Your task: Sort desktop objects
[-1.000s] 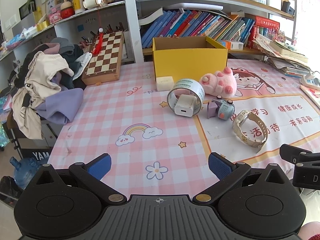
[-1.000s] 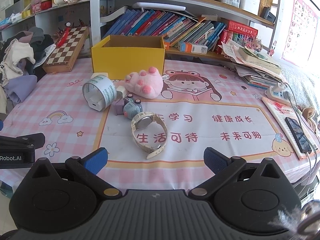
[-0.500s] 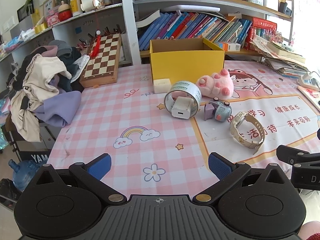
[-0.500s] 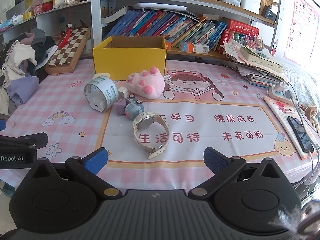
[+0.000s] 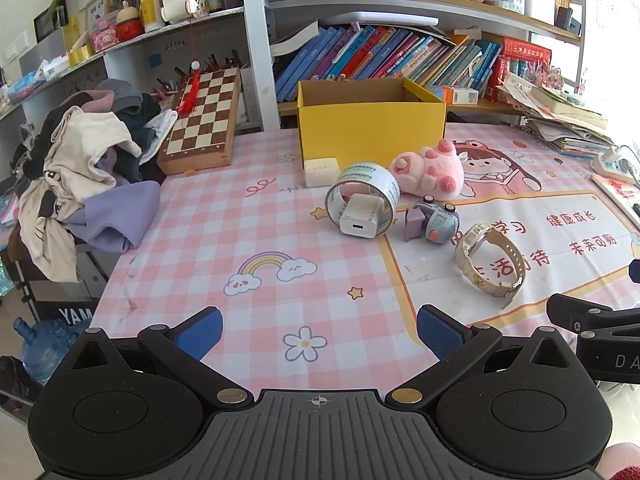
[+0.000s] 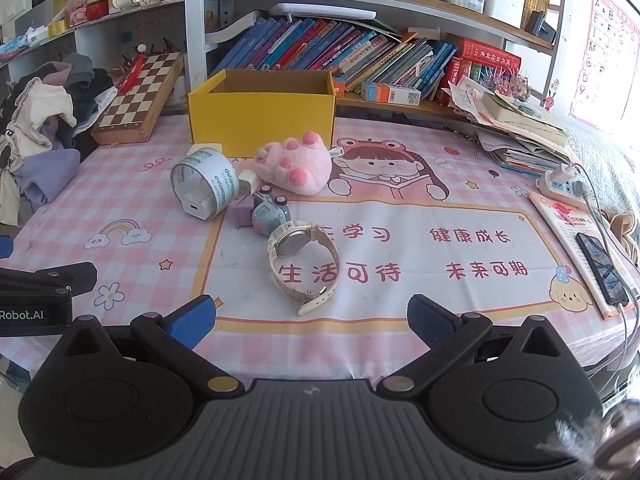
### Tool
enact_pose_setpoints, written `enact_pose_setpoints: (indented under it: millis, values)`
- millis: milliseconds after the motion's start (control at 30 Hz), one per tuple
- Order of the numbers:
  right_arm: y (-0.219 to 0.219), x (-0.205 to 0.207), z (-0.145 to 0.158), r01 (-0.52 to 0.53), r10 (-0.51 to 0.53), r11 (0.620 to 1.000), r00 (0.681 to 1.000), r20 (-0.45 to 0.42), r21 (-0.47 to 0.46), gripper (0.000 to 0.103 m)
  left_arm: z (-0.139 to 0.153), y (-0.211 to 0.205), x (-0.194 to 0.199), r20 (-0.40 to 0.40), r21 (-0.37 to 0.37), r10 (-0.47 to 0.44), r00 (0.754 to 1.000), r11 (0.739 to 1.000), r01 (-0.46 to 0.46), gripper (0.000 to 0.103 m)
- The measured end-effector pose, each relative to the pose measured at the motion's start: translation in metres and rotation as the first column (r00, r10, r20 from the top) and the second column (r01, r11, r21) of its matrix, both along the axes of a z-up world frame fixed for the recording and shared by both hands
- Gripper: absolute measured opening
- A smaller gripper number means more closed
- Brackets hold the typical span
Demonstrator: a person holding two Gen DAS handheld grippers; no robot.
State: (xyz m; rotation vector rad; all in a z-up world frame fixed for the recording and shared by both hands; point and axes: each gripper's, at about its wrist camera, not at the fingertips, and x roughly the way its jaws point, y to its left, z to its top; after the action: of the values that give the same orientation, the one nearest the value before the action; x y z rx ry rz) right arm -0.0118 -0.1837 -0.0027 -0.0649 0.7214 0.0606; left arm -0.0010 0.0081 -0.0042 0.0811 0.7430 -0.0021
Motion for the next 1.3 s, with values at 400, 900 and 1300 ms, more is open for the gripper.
enact_pose_setpoints:
  millis: [400, 900, 1300]
  values:
    - [0.003, -0.001, -0.001, -0.029, 0.029, 1.0, 1.0, -0.005, 0.01, 0.103, 0.0, 0.003, -0.003, 0.017, -0.047, -0.016, 1.0, 0.999, 0.016, 0.103]
    - [0.0, 0.012, -0.002, -0.027, 0.028, 1.0, 0.999, -0.016, 0.003, 0.099, -0.002, 0.0, 0.008, 0.006, -0.039, -0.013, 1.0, 0.999, 0.013, 0.103]
    - [-0.009, 0.045, -0.01, -0.044, 0.046, 0.998, 0.998, -0.044, 0.035, 0.099, -0.007, -0.011, 0.031, -0.007, -0.009, 0.001, 1.0, 1.0, -0.001, 0.103]
